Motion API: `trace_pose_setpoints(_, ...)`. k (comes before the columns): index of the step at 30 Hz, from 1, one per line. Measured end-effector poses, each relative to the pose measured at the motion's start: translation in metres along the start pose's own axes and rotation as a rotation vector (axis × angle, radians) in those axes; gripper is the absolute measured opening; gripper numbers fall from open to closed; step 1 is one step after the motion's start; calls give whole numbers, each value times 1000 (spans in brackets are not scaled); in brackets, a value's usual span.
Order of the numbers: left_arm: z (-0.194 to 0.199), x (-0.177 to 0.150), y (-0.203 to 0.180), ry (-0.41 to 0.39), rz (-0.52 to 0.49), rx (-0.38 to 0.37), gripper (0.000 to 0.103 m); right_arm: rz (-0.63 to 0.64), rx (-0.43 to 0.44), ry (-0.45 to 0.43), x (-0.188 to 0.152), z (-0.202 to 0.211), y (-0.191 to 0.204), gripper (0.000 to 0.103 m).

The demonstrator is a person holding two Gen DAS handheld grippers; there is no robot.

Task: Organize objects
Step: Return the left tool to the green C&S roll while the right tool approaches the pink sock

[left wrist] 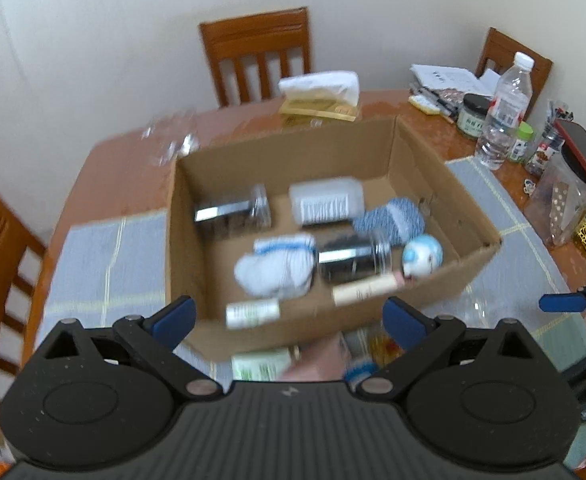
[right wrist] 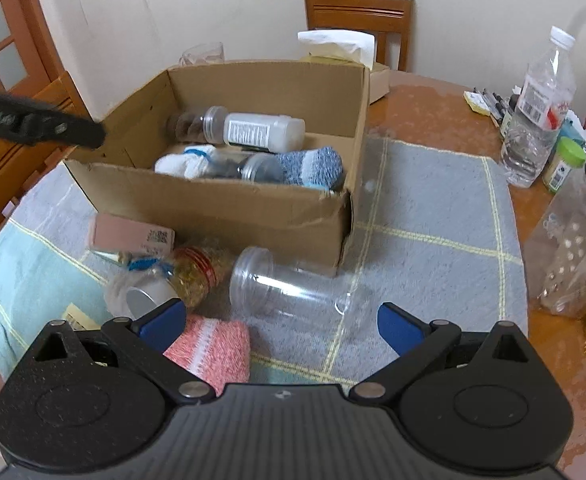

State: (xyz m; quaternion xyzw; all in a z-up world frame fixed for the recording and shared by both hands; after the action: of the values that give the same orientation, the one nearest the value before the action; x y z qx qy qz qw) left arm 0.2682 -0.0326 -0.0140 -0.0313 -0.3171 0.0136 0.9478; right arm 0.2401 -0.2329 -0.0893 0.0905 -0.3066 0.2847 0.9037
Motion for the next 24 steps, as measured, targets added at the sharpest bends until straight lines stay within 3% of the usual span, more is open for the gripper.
trace_pose_setpoints(9,-2,-51,23,63,90,3,100,-58,44,26,-19,-14,5,103)
trace_pose_setpoints(14,-24,-76,43,106,102,11,100,-45,55,34,-27,-19,21,103)
trace_pose_setpoints(18,-42,-86,56,123,74,38,100,-48,50,43,-32,-27,37,103)
trace_pose_setpoints(24,-66,-85,69,121,57,-13,100,-39,-6,70,-38,-43,58,103)
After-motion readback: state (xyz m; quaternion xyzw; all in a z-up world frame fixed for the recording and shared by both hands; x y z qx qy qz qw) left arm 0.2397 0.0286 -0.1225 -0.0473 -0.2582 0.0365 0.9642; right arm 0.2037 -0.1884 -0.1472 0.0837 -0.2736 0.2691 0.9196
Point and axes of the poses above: each gripper's, at about its wrist camera, not at the fingertips, and z roughly against the way its jaws point, y to its left, x to its top, the point moved 5 cm from there along -z, roughly the way its jaws point, and after that the axes turned 12 degrees about z, right-handed, at the moved point
